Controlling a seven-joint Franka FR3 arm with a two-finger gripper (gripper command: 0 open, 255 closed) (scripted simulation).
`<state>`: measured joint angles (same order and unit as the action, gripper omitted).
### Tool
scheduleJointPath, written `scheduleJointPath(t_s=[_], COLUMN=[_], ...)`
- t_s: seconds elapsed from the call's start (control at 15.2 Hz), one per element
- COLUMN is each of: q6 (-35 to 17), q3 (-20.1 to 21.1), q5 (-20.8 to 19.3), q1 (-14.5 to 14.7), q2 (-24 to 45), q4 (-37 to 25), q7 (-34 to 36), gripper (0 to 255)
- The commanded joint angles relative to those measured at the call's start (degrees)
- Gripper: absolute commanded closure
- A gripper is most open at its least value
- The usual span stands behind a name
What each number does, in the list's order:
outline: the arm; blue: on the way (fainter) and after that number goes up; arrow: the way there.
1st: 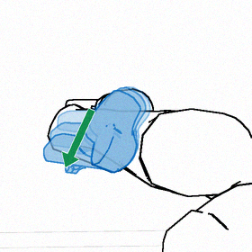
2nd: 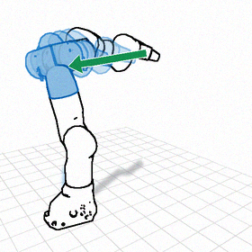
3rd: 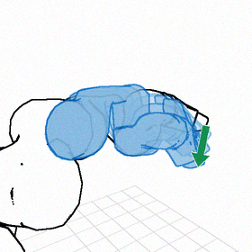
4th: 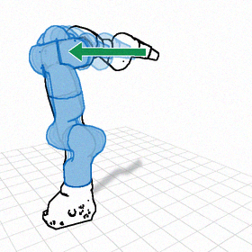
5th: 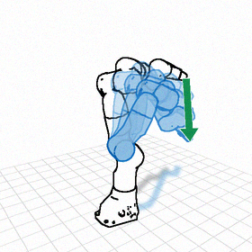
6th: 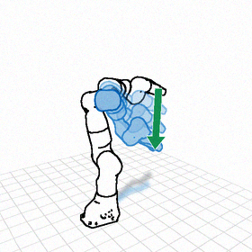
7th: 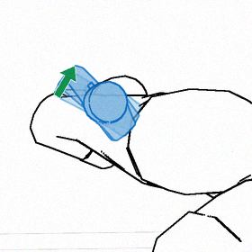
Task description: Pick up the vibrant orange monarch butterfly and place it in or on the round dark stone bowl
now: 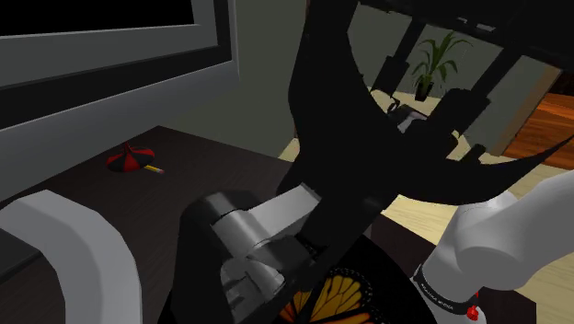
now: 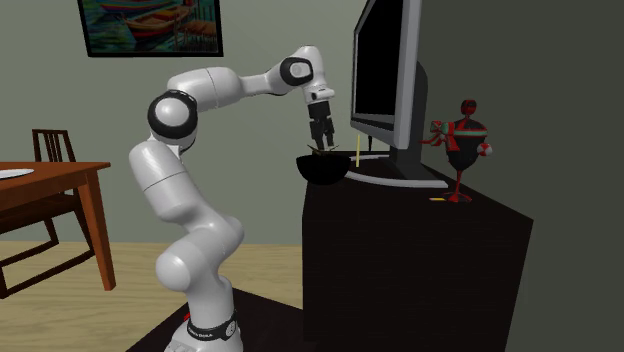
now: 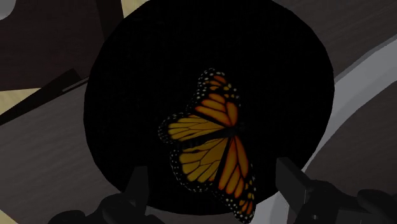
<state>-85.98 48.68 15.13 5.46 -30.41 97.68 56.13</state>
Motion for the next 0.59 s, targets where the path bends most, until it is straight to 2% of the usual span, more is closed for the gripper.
scheduleJointPath(t_s=[0.0,0.53], q6=[3.1,3.1], q3=[0.2,0.2], q5=[-0.8,-0.8], q1=[-0.7,-0.7], q2=[1.3,1.3], q4=[-4.2,-4.2], q7=[0.5,0.5], gripper=[0,0])
